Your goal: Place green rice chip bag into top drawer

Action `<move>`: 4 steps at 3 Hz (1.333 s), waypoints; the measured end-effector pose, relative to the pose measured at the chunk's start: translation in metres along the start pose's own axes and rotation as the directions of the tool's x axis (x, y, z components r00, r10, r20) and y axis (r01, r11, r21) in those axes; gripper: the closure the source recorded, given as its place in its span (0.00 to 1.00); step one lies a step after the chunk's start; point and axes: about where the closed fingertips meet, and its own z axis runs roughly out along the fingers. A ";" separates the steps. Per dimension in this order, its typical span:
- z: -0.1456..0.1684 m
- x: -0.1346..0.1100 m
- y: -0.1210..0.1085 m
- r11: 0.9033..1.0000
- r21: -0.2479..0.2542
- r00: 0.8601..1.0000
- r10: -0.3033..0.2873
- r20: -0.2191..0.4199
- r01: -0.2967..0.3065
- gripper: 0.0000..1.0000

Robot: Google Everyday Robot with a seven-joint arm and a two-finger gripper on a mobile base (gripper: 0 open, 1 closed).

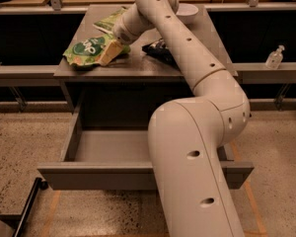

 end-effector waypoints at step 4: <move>-0.061 0.003 0.021 0.999 0.037 0.998 -0.038 0.051 0.036 1.00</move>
Offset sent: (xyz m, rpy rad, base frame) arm -0.0153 -0.0408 0.0089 0.0714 -0.0291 -0.0603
